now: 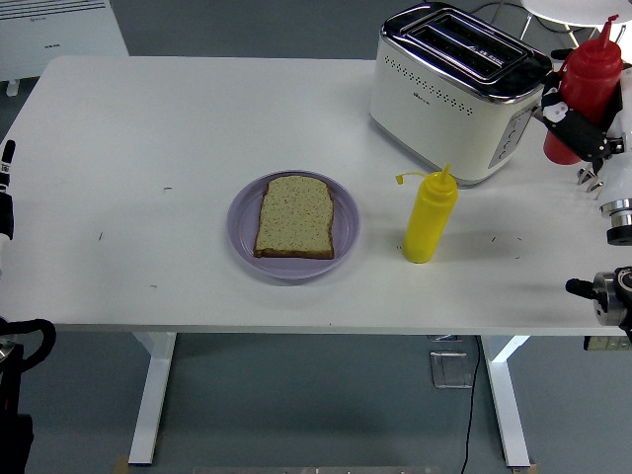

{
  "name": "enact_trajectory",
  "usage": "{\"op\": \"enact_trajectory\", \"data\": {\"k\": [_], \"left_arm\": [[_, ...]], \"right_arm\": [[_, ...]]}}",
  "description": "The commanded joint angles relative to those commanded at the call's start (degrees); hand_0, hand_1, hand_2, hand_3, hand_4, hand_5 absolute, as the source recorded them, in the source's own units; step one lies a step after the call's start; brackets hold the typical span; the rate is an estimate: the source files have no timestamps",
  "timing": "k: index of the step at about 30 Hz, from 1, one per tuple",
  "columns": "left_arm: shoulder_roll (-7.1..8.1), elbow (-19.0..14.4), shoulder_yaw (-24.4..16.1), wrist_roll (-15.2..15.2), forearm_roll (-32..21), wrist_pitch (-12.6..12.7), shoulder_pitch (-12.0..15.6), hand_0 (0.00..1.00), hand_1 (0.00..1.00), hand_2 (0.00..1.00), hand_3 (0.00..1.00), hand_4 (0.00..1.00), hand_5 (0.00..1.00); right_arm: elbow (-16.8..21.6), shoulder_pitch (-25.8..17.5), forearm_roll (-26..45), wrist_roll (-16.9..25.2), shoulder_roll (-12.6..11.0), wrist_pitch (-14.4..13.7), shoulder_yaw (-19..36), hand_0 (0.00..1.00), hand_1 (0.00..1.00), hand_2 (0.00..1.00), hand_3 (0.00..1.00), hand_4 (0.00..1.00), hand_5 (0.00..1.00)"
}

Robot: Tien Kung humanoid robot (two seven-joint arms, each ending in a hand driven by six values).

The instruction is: Pick up the cup,pour liquid into bread,place the cup on the desk

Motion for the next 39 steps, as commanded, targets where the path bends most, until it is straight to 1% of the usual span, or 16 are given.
{"op": "enact_trajectory", "data": {"k": [1,4,8,12,13,16,17,19,20,21,25,30,33,35,38,39], "left_arm": [[0.0,0.0,0.0,0.0,0.0,0.0,0.0,0.805,0.775,0.788,0.755,0.465,0.998],[-0.02,0.0,0.0,0.0,0.0,0.0,0.0,0.805,0.775,0.788,0.755,0.465,0.998],[-0.01,0.0,-0.2,0.0,0.0,0.0,0.0,0.806,0.775,0.788,0.755,0.466,0.998],[-0.02,0.1,-0.2,0.0,0.0,0.0,0.0,0.806,0.775,0.788,0.755,0.466,0.998],[-0.04,0.1,-0.2,0.0,0.0,0.0,0.0,0.806,0.775,0.788,0.756,0.467,0.998],[-0.07,0.2,-0.2,0.0,0.0,0.0,0.0,0.806,0.775,0.788,0.756,0.467,0.998],[-0.07,0.1,-0.2,0.0,0.0,0.0,0.0,0.806,0.775,0.788,0.756,0.467,0.998],[-0.07,0.2,-0.3,0.0,0.0,0.0,0.1,0.806,0.776,0.788,0.756,0.466,0.998],[-0.07,0.2,-0.3,0.0,0.0,0.0,0.1,0.806,0.776,0.788,0.756,0.466,0.998],[-0.07,0.2,-0.3,0.0,0.0,0.0,0.1,0.806,0.776,0.788,0.756,0.466,0.998],[-0.11,0.2,-0.3,0.0,0.0,0.0,0.2,0.807,0.776,0.787,0.757,0.467,0.998],[-0.09,0.2,-0.4,-0.1,0.0,0.0,0.3,0.807,0.776,0.787,0.757,0.467,0.998],[0.0,0.2,-0.4,-0.1,0.0,0.0,0.3,0.807,0.776,0.787,0.757,0.466,0.998],[0.03,0.2,-0.4,-0.1,0.0,0.0,0.3,0.807,0.776,0.787,0.757,0.466,0.998],[0.06,0.2,-0.4,-0.1,0.0,0.0,0.4,0.806,0.775,0.788,0.756,0.466,0.998],[0.05,0.2,-0.4,-0.1,-0.1,0.0,0.4,0.806,0.775,0.788,0.756,0.466,0.998]], "right_arm": [[0.5,1.3,-1.9,-1.5,-0.9,0.0,-0.8,0.181,0.257,0.381,0.531,0.512,0.043],[1.7,4.9,-6.8,-4.9,-2.6,0.5,-2.9,0.181,0.257,0.381,0.531,0.512,0.043],[2.7,9.7,-11.9,-7.8,-3.7,1.3,-6.5,0.18,0.257,0.381,0.531,0.513,0.04],[2.8,13.9,-19.4,-11.1,-3.8,1.7,-10.4,0.18,0.257,0.381,0.531,0.513,0.04],[2.2,15.4,-21.9,-12.4,-3.7,2.3,-12.1,0.172,0.254,0.38,0.528,0.488,0.036],[0.8,18.3,-28.6,-15.5,-3.4,4.3,-15.6,0.172,0.254,0.38,0.528,0.488,0.036],[0.2,19.6,-31.2,-16.9,-3.1,5.6,-17.2,0.172,0.254,0.38,0.528,0.488,0.036],[-0.8,21.5,-35.8,-18.5,-2.5,7.1,-19.4,0.175,0.254,0.383,0.53,0.477,0.044],[-1.1,21.9,-37.7,-18.8,-2.3,7.4,-20.0,0.175,0.254,0.383,0.53,0.477,0.044],[-1.9,23.1,-40.1,-19.5,-1.8,8.3,-21.2,0.175,0.254,0.383,0.53,0.477,0.044],[-4.6,26.7,-47.2,-20.9,0.0,10.2,-23.7,0.173,0.253,0.377,0.53,0.47,0.049],[-5.6,29.9,-56.3,-21.5,0.6,12.1,-24.0,0.173,0.253,0.377,0.53,0.47,0.049],[-5.7,31.5,-56.5,-21.6,1.0,12.6,-23.0,0.173,0.254,0.376,0.531,0.463,0.056],[-6.0,32.3,-56.5,-21.0,1.3,12.7,-22.6,0.173,0.254,0.376,0.531,0.463,0.056],[-6.7,33.0,-56.5,-20.6,1.1,13.0,-24.3,0.171,0.255,0.377,0.532,0.455,0.062],[-7.2,33.3,-56.5,-20.3,0.9,13.8,-26.0,0.171,0.255,0.377,0.532,0.455,0.062]]}}
